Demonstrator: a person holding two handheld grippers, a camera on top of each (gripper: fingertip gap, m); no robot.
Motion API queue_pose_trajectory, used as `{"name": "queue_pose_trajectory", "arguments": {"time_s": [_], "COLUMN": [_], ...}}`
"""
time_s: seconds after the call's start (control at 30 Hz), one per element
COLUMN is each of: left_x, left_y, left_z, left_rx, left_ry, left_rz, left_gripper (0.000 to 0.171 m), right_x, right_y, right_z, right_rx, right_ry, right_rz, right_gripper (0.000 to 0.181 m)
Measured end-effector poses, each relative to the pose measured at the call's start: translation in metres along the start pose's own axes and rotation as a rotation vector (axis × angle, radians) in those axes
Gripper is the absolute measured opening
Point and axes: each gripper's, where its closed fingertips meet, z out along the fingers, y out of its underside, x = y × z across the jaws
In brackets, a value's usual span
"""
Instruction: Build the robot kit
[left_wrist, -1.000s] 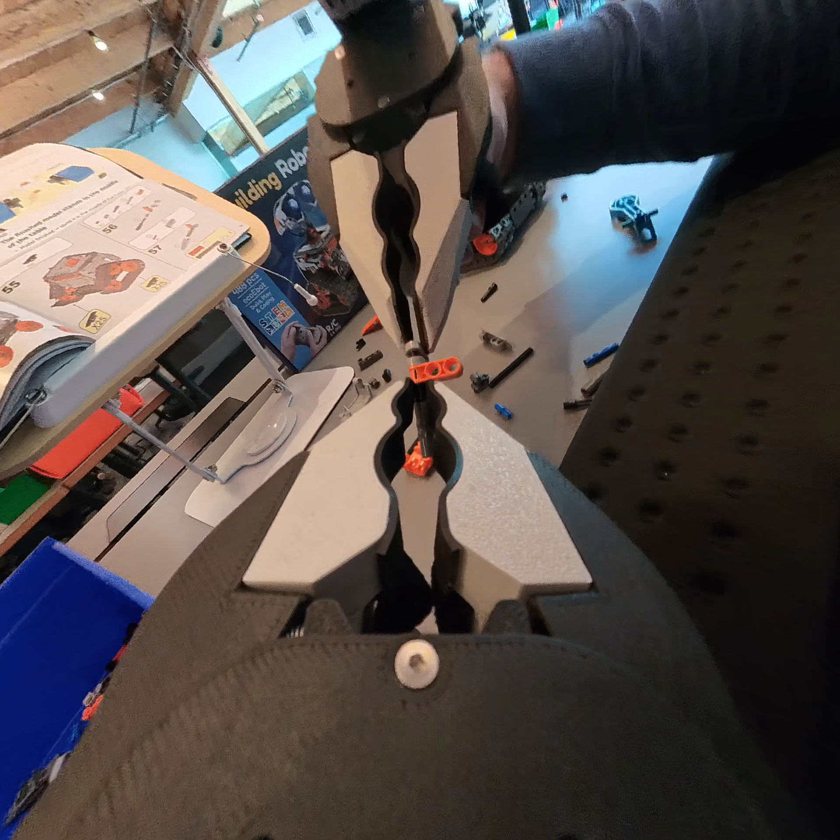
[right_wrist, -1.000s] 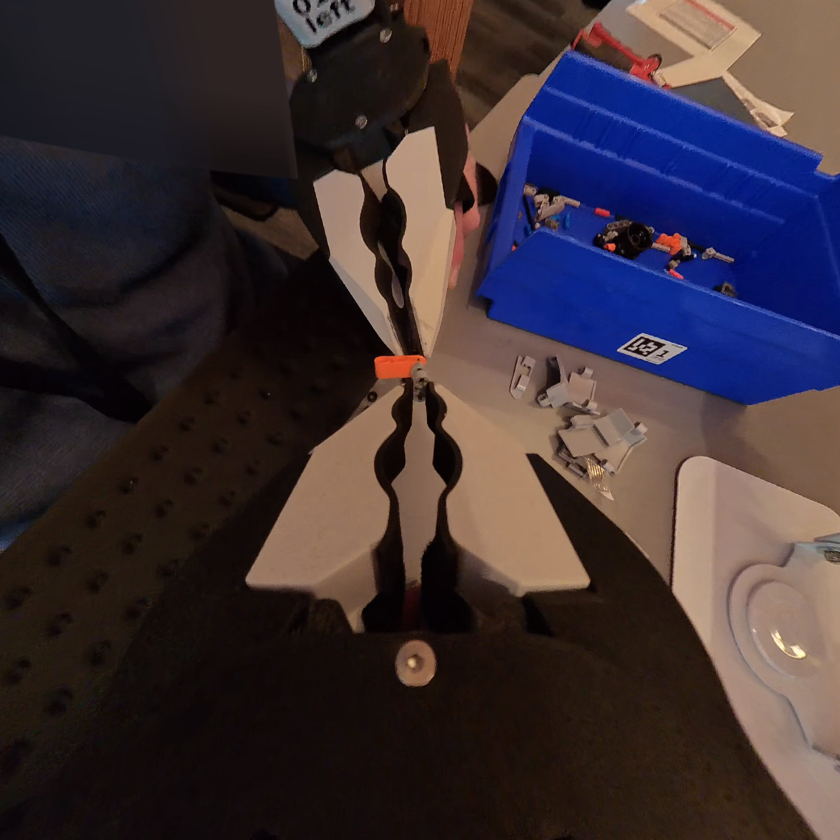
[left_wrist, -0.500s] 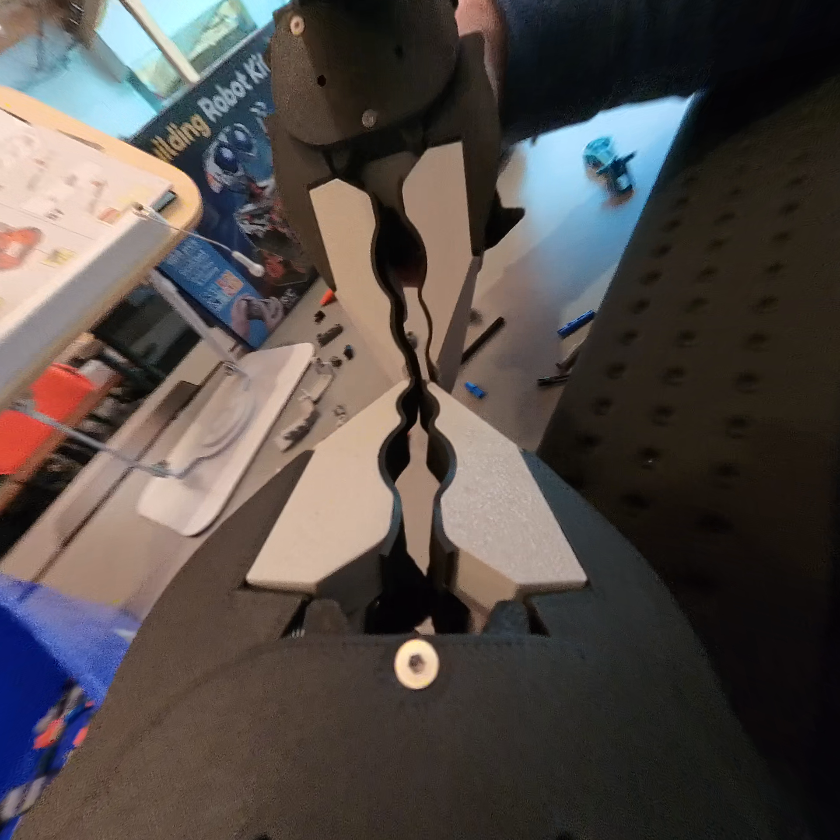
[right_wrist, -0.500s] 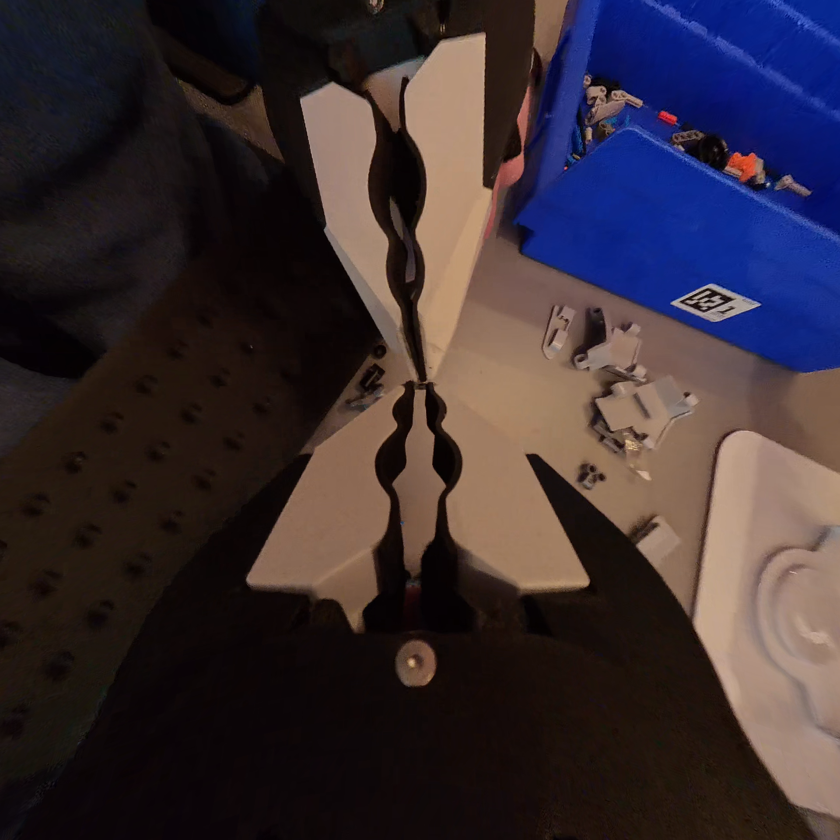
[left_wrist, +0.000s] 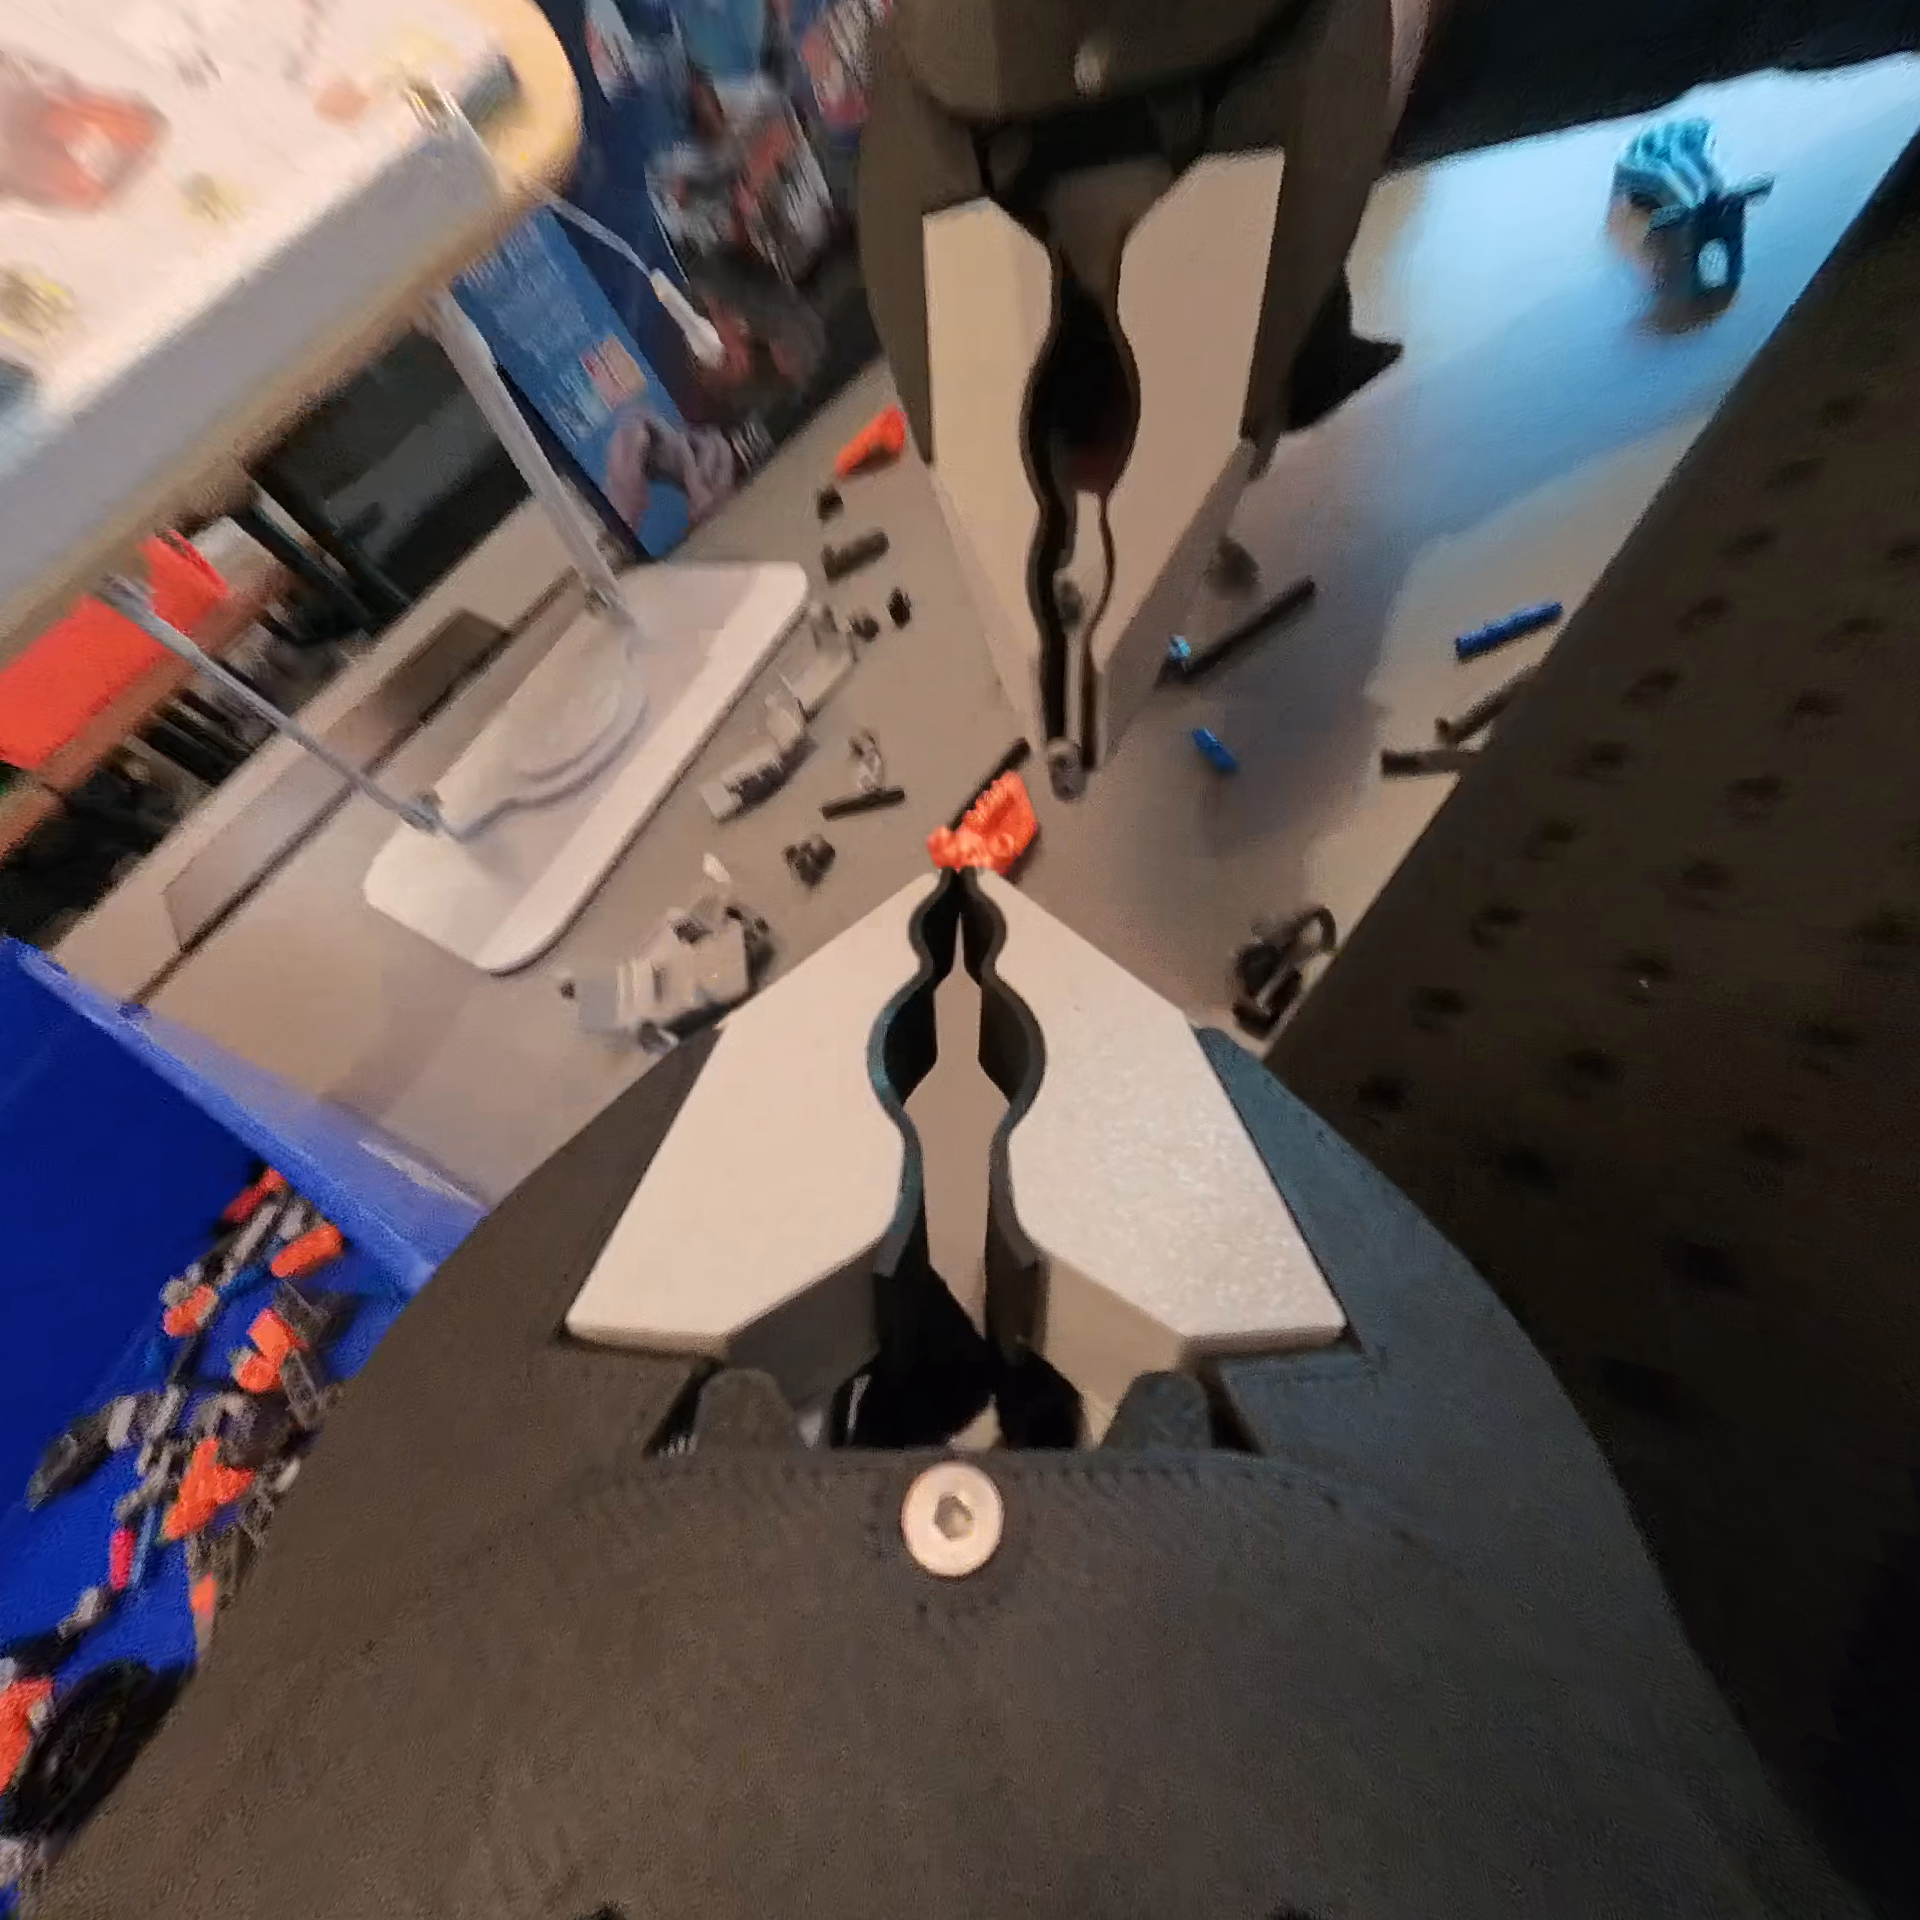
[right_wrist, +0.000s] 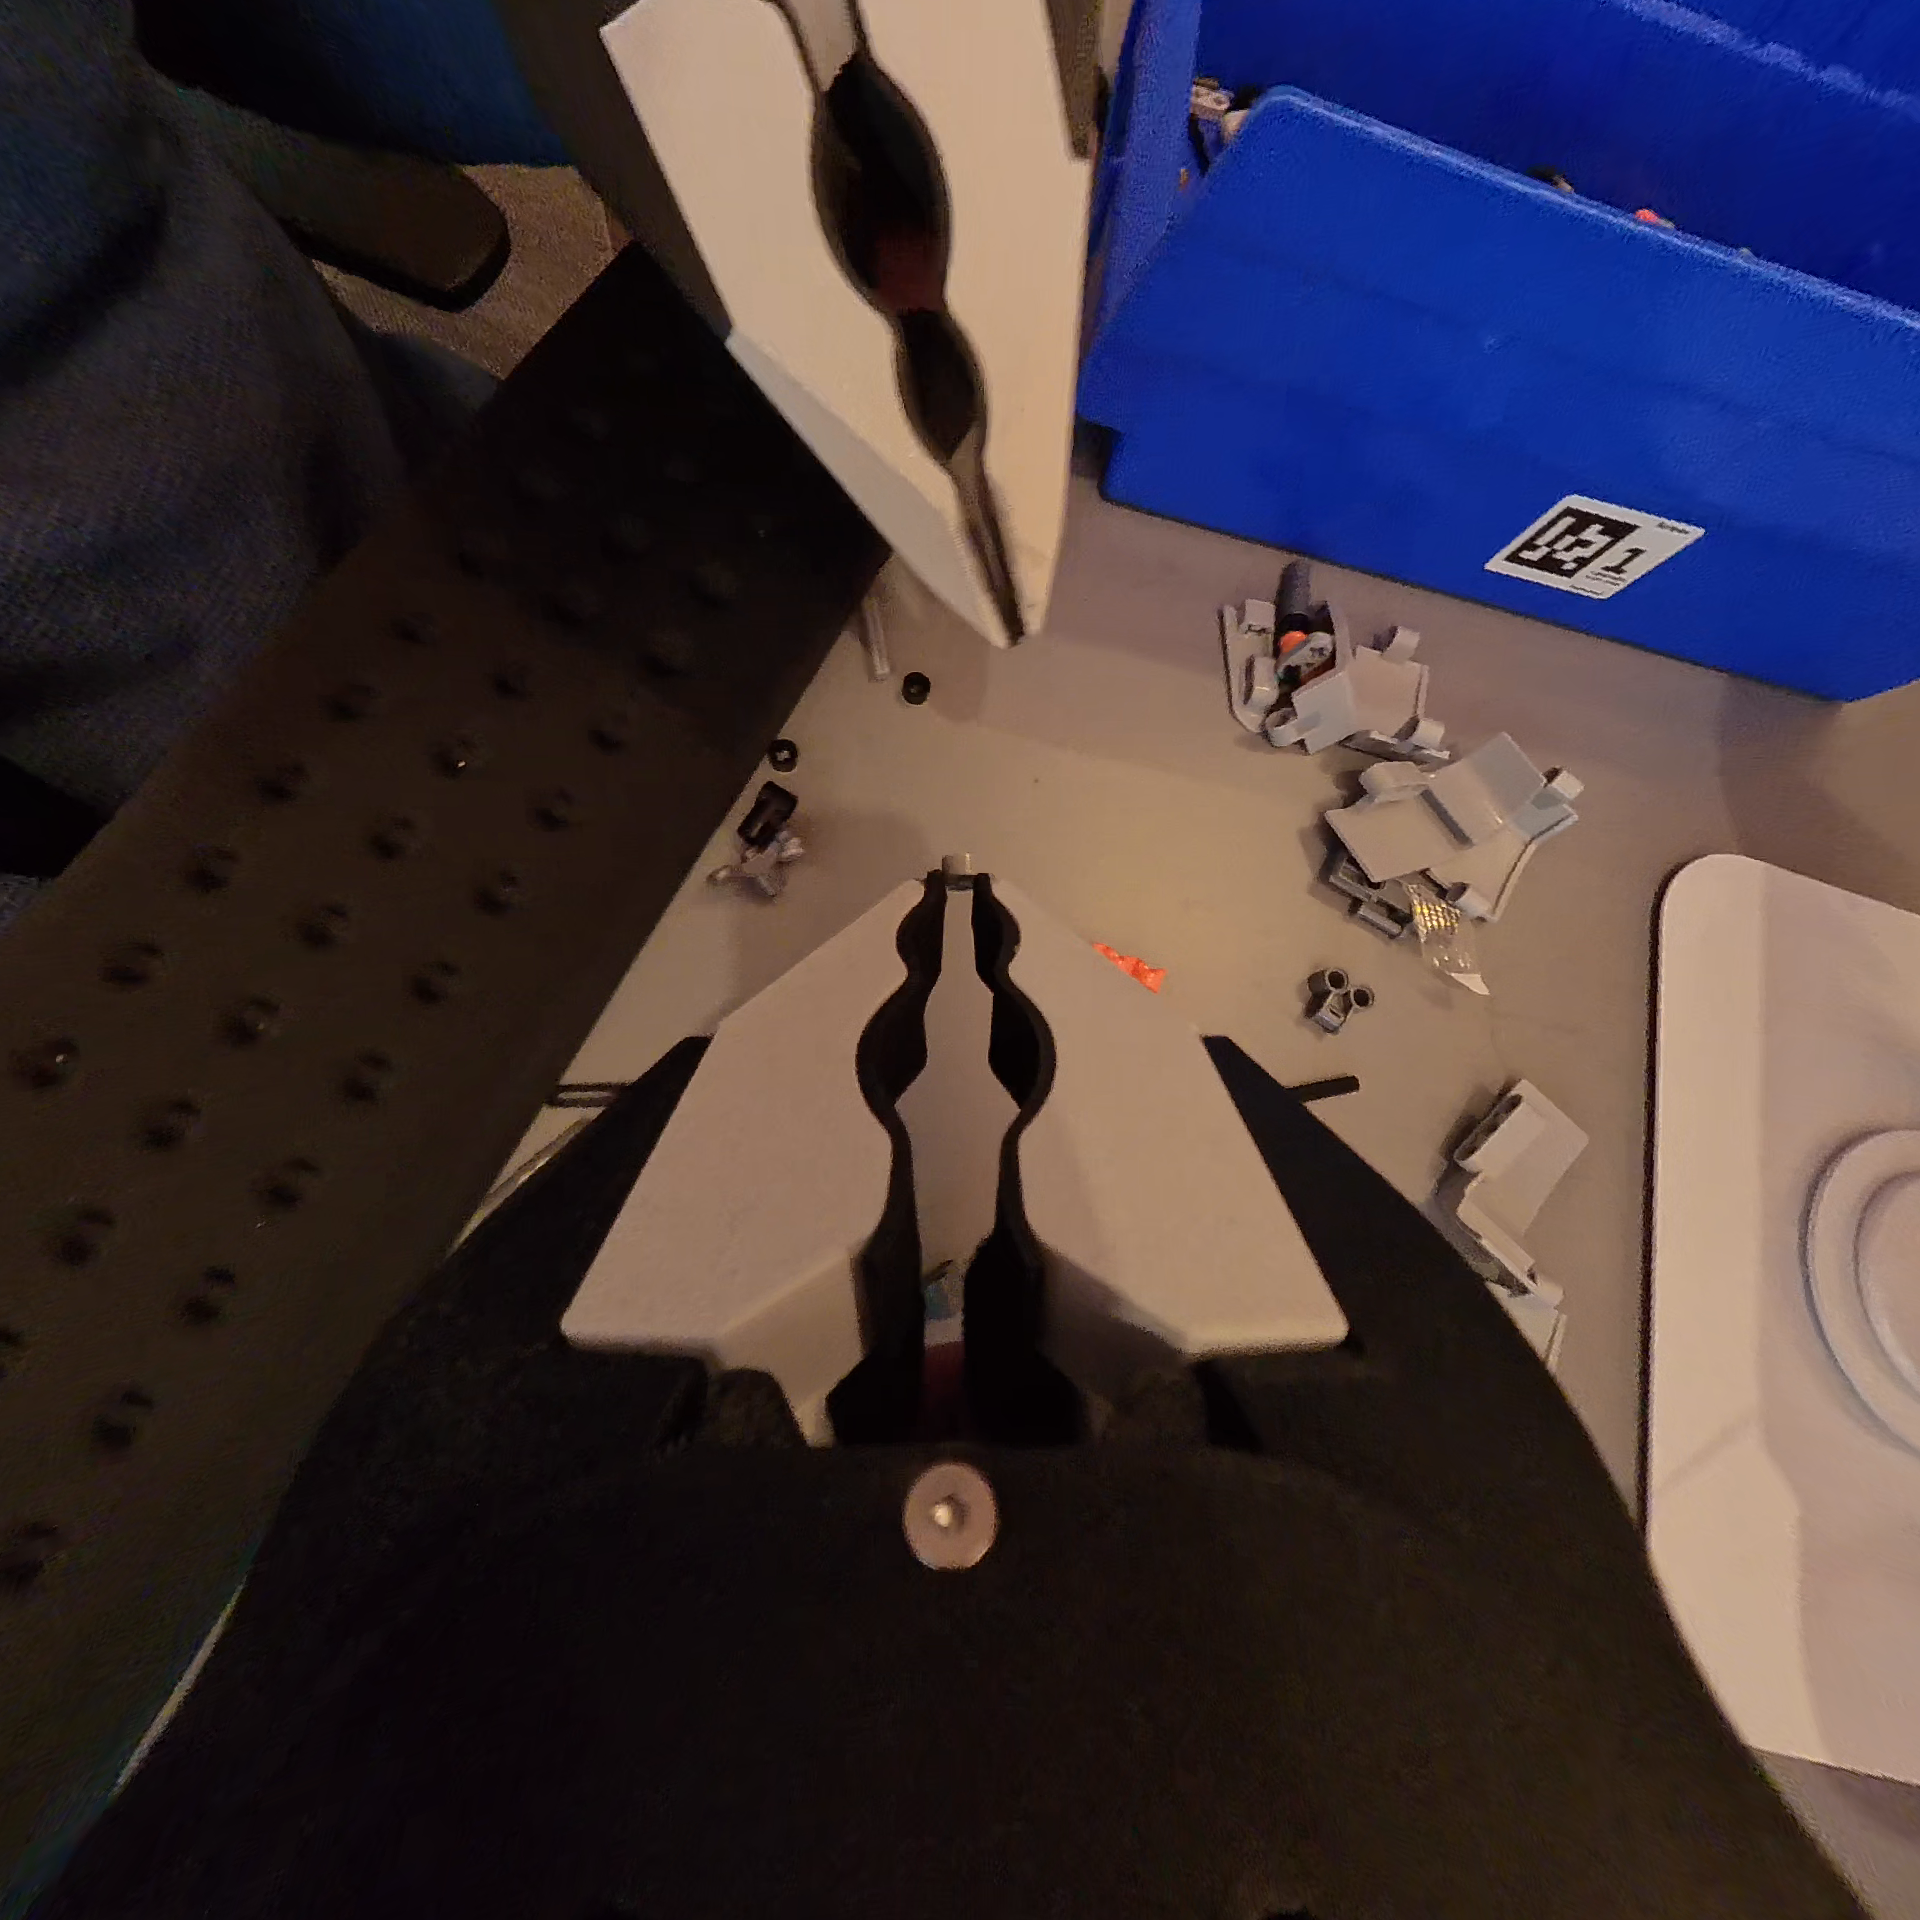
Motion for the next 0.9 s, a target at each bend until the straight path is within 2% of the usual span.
{"name": "queue_pose_trajectory", "arguments": {"time_s": [0.1,0.2,0.33,0.4,0.53,0.67,0.73,0.77,0.9], "left_x": [-0.01,-0.019,-0.019,-0.027,-0.033,-0.05,-0.059,-0.068,-0.085], "left_y": [0.009,0.009,0.008,0.01,0.009,0.03,0.032,0.034,0.048], "left_z": [-0.005,-0.008,-0.01,-0.017,-0.036,-0.055,-0.067,-0.075,-0.103], "left_rx": [-0.072,-0.08,-0.072,-0.057,0.034,-0.012,0.001,-0.001,-0.021], "left_ry": [-0.073,-0.121,-0.148,-0.226,-0.318,-0.444,-0.458,-0.489,-0.518], "left_rz": [0.002,-0.04,-0.013,0.017,0.012,0.072,0.065,0.045,-0.011], "left_gripper": [0.003,0.014,0.013,0.012,0.01,0.008,0.0,0.007,0.008], "right_x": [0.008,0.013,0.023,0.03,0.045,0.059,0.063,0.06,0.049], "right_y": [0.002,0.004,0.007,0.002,-0.01,-0.022,-0.033,-0.04,-0.067], "right_z": [0.005,0.011,0.019,0.025,0.048,0.071,0.078,0.081,0.096], "right_rx": [0.019,0.016,-0.009,0.0,-0.001,-0.012,0.0,0.012,0.061], "right_ry": [0.022,0.034,0.079,0.106,0.119,0.119,0.112,0.09,0.021], "right_rz": [0.037,0.058,0.062,0.067,0.103,0.098,0.095,0.09,0.059], "right_gripper": [0.0,0.0,0.0,0.002,0.02,0.019,0.018,0.018,0.02]}}
